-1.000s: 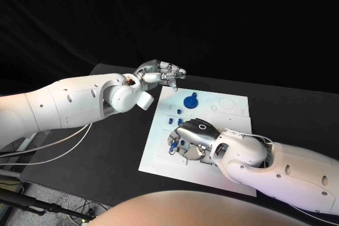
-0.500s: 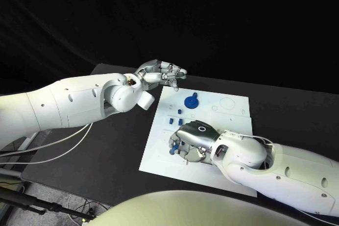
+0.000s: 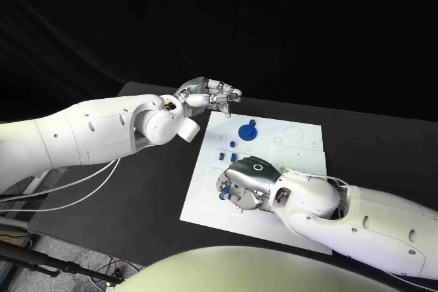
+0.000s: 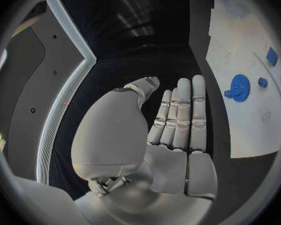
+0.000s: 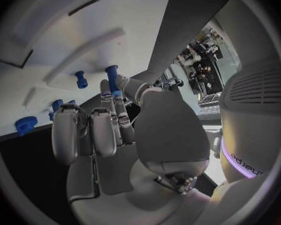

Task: Assemble the parts on the task board

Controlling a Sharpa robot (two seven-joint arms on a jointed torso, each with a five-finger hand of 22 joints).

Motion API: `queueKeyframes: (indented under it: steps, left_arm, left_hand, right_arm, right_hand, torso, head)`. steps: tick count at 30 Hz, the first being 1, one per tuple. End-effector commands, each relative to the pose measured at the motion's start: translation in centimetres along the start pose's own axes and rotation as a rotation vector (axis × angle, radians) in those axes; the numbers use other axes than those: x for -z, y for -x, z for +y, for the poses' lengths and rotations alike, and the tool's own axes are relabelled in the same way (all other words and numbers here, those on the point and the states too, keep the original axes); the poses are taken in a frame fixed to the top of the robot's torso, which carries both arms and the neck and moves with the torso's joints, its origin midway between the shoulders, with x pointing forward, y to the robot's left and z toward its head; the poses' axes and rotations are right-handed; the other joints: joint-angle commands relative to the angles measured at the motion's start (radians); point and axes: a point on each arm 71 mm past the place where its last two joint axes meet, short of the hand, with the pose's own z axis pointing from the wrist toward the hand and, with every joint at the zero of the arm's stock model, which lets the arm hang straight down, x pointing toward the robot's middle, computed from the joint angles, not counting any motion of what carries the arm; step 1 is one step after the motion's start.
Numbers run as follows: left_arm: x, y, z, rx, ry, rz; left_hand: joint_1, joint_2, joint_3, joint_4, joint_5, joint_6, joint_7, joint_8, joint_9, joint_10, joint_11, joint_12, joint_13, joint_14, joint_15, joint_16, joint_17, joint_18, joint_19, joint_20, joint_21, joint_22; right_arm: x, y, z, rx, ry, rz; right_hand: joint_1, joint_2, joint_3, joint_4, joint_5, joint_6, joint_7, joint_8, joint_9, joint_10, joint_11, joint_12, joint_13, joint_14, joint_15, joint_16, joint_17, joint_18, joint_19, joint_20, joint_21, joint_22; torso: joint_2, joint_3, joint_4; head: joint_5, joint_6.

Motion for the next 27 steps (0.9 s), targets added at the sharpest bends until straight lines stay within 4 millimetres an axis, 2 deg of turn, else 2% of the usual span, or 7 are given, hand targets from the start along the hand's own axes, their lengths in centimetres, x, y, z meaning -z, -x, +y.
queueKeyframes:
  steps: [1,7,9,13,16,23,27]
  left_arm:
    - [-0.1,-0.2,-0.1,0.003,-0.006,0.008]
    - [-0.1,-0.1,-0.1,0.002,-0.004,0.005]
    - [-0.1,-0.1,-0.1,0.002,-0.003,0.004]
    - [-0.1,-0.1,-0.1,0.001,-0.003,0.003]
    - [-0.1,0.0,-0.1,0.001,-0.002,0.001]
    - [0.0,0.1,-0.1,0.0,-0.002,-0.002]
    - [0.0,0.2,0.0,-0.001,-0.001,-0.004]
  left_hand:
    - [0.006,0.0,-0.004,-0.001,0.004,-0.009,0.001,0.003,0.002,-0.003,0.0,0.0,-0.001,0.0,0.007,-0.004,-0.001,0.012,0.006,-0.002,-0.006,0.0]
    - [0.006,0.0,-0.004,-0.001,0.004,-0.009,0.001,0.003,0.002,-0.003,0.0,0.0,-0.001,0.0,0.007,-0.004,-0.001,0.012,0.006,-0.002,-0.006,0.0]
    - [0.006,0.0,-0.004,-0.001,0.004,-0.009,0.001,0.003,0.002,-0.003,0.0,0.0,-0.001,0.0,0.007,-0.004,-0.001,0.012,0.006,-0.002,-0.006,0.0]
    - [0.007,0.001,-0.005,-0.001,0.004,-0.01,0.001,0.006,0.002,-0.005,0.0,0.002,-0.002,0.0,0.007,-0.004,-0.002,0.012,0.006,-0.002,-0.007,0.0]
    - [0.006,0.001,-0.005,-0.001,0.004,-0.011,0.001,0.006,0.002,-0.005,0.0,0.002,-0.003,0.0,0.007,-0.004,-0.002,0.012,0.006,-0.002,-0.007,0.0]
    - [0.006,0.001,-0.005,-0.001,0.004,-0.011,0.001,0.006,0.002,-0.005,0.0,0.002,-0.003,0.0,0.007,-0.004,-0.002,0.012,0.006,-0.002,-0.007,0.0]
    - [0.006,0.001,-0.005,-0.001,0.004,-0.011,0.001,0.006,0.002,-0.005,0.0,0.002,-0.003,0.0,0.007,-0.004,-0.002,0.012,0.006,-0.002,-0.007,0.0]
  right_arm:
    - [-0.1,-0.4,0.1,0.028,-0.007,0.024]
    - [-0.2,-0.5,0.2,0.025,-0.003,0.023]
    - [-0.1,-0.5,0.2,0.023,0.0,0.02]
    - [0.0,-0.5,0.1,0.016,0.005,0.011]
    - [0.2,-0.4,0.0,0.011,0.007,-0.004]
    - [1.2,0.2,-0.3,-0.001,0.007,-0.073]
    - [2.2,1.1,-0.5,-0.023,0.01,-0.149]
  right_hand:
    - [0.0,-0.005,-0.004,-0.004,0.002,-0.009,0.005,0.0,0.002,0.021,-0.024,-0.005,-0.001,0.04,0.0,0.0,-0.002,-0.014,0.007,0.0,-0.008,0.179]
    - [-0.026,-0.032,-0.021,0.0,0.013,-0.024,0.008,-0.007,0.002,0.016,-0.02,-0.019,0.002,0.039,0.004,-0.002,-0.006,-0.013,0.005,0.004,-0.012,0.179]
    - [-0.051,-0.051,-0.031,0.013,0.013,-0.043,0.014,-0.018,-0.002,0.002,-0.013,-0.034,0.001,0.038,0.009,-0.003,-0.009,-0.012,0.001,0.008,-0.02,0.177]
    - [-0.093,-0.095,-0.057,0.036,0.024,-0.1,0.04,-0.054,-0.019,-0.05,0.011,-0.071,-0.005,0.034,0.029,-0.006,-0.018,-0.006,-0.013,0.023,-0.052,0.167]
    - [-0.109,-0.109,-0.084,0.048,0.024,-0.118,0.039,-0.067,-0.027,-0.075,0.015,-0.072,-0.006,0.03,0.033,-0.011,-0.03,0.0,-0.026,0.03,-0.081,0.157]
    - [-0.1,-0.101,-0.166,0.07,0.024,-0.153,0.033,-0.092,-0.041,-0.144,0.015,-0.062,-0.01,0.019,0.033,-0.032,-0.067,0.013,-0.052,0.032,-0.15,0.132]
    - [-0.047,-0.061,-0.317,0.11,0.029,-0.169,0.03,-0.104,-0.049,-0.205,0.015,-0.022,-0.012,0.013,0.033,-0.049,-0.095,0.024,-0.071,0.032,-0.216,0.106]
  torso:
    - [0.0,0.0,0.0]
    - [0.0,0.0,-0.001]
    - [-0.001,0.0002,-0.0007]
    - [-0.001,0.0004,-0.0007]
    - [-0.001,0.0002,-0.0006]
    - [-0.001,0.0007,-0.0005]
    - [-0.002,0.0005,-0.0015]
  head:
    - [0.0,0.0]
    - [0.0,0.0]
    - [0.0,0.0]
    - [-0.004,0.0]
    - [-0.004,0.0]
    - [-0.004,0.0]
    - [-0.008,0.0]
